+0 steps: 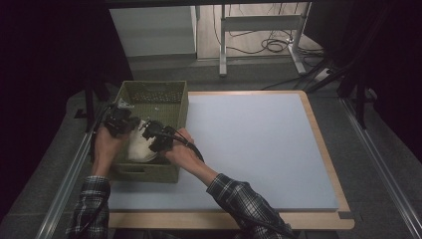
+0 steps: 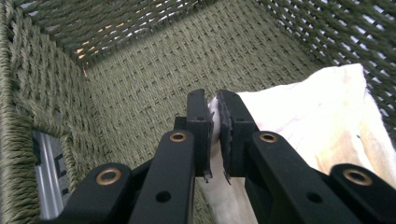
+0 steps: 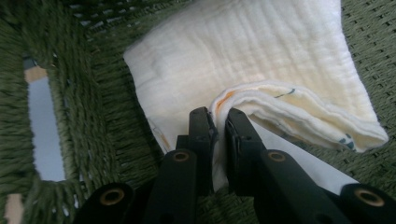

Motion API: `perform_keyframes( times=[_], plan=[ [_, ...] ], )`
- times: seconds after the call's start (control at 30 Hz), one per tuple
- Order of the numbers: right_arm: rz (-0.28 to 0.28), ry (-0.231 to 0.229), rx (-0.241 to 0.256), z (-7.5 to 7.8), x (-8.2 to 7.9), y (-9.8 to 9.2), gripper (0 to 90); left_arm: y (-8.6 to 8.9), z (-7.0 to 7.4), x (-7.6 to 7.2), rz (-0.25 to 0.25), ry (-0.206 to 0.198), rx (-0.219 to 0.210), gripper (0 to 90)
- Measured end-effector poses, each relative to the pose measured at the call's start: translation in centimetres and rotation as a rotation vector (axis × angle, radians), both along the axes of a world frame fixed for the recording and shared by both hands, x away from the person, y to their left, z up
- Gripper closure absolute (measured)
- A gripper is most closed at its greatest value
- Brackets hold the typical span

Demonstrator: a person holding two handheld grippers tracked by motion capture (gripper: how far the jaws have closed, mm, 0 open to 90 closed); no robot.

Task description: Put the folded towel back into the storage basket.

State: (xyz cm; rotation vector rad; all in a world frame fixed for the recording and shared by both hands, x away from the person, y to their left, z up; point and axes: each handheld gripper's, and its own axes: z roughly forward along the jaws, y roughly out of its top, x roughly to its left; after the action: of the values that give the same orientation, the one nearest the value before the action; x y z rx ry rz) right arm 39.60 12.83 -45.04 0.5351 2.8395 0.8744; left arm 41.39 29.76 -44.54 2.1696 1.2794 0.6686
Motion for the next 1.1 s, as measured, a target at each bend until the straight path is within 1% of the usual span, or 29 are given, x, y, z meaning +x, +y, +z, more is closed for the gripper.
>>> perform_keyframes(
  times=[0.03, 0.13, 0.2, 0.33, 0.43, 0.47, 0.57, 0.6, 0.63, 0.67, 0.73, 0.77, 0.8, 0.87, 0.9, 0.97, 1.0, 1.03, 1.07, 1.1],
  plan=[
    [-0.001, 0.010, -0.008, -0.1, 0.1, 0.1, 81.7, 0.0, -0.1, 0.1, 0.006, 0.008, 0.019, 83.6],
    [0.004, 0.016, -0.021, -0.3, 0.2, 0.3, 81.6, 0.1, -0.4, 0.2, 0.008, 0.019, 0.018, 83.6],
    [0.005, 0.015, -0.040, -0.5, 0.3, 0.4, 81.3, 0.1, -0.6, 0.3, 0.008, 0.033, 0.021, 83.6],
    [-0.004, 0.030, -0.061, -0.6, 0.5, 0.6, 81.0, -0.2, -0.9, 0.6, 0.004, 0.061, 0.044, 83.3],
    [-0.007, 0.038, -0.071, -0.6, 0.6, 0.6, 80.3, -0.3, -1.0, 0.8, 0.002, 0.068, 0.050, 83.2],
    [-0.014, 0.044, -0.084, -0.7, 0.7, 0.7, 79.2, -0.5, -1.2, 1.1, 0.003, 0.077, 0.059, 83.2],
    [-0.017, 0.052, -0.087, -0.8, 0.8, 0.7, 77.7, -0.7, -1.3, 1.4, 0.003, 0.083, 0.068, 82.4],
    [-0.025, 0.056, -0.078, -0.7, 0.9, 0.7, 73.6, -0.9, -1.5, 1.5, 0.007, 0.085, 0.069, 79.7],
    [-0.025, 0.056, -0.078, -0.7, 0.9, 0.7, 73.6, -0.9, -1.5, 1.6, 0.010, 0.084, 0.072, 79.7],
    [-0.026, 0.062, -0.059, -0.7, 0.9, 0.5, 69.6, -0.9, -1.4, 1.6, 0.025, 0.062, 0.070, 68.1],
    [-0.029, 0.054, -0.036, -0.5, 0.9, 0.4, 67.6, -0.9, -1.3, 1.6, 0.027, 0.059, 0.062, 65.7],
    [-0.038, 0.041, -0.018, -0.2, 0.8, 0.3, 65.3, -0.7, -0.9, 1.5, 0.036, 0.039, 0.032, 63.4],
    [-0.044, 0.027, -0.007, 0.0, 0.8, 0.1, 63.8, -0.6, -0.8, 1.4, 0.041, 0.030, 0.020, 61.3],
    [-0.048, 0.017, 0.022, 0.5, 0.9, -0.3, 60.5, -0.4, -0.4, 1.2, 0.047, 0.017, 0.008, 56.1],
    [-0.055, 0.017, 0.034, 0.7, 0.8, -0.5, 59.7, -0.4, -0.3, 1.1, 0.051, 0.012, -0.003, 55.0],
    [-0.063, -0.008, 0.048, 1.2, 0.9, -1.1, 54.6, -0.1, 0.1, 1.0, 0.061, -0.001, -0.027, 50.8],
    [-0.065, -0.020, 0.062, 1.5, 0.9, -1.4, 52.8, -0.1, 0.1, 1.0, 0.061, -0.001, -0.027, 49.8],
    [-0.065, -0.020, 0.062, 1.5, 0.9, -1.4, 52.8, 0.0, 0.2, 1.0, 0.068, -0.006, -0.039, 49.8],
    [-0.073, -0.034, 0.079, 1.8, 0.9, -2.0, 49.4, 0.2, 0.3, 0.9, 0.076, -0.009, -0.067, 45.6],
    [-0.076, -0.042, 0.086, 1.9, 0.9, -2.3, 47.7, 0.3, 0.3, 0.9, 0.081, -0.011, -0.076, 44.5]
  ],
)
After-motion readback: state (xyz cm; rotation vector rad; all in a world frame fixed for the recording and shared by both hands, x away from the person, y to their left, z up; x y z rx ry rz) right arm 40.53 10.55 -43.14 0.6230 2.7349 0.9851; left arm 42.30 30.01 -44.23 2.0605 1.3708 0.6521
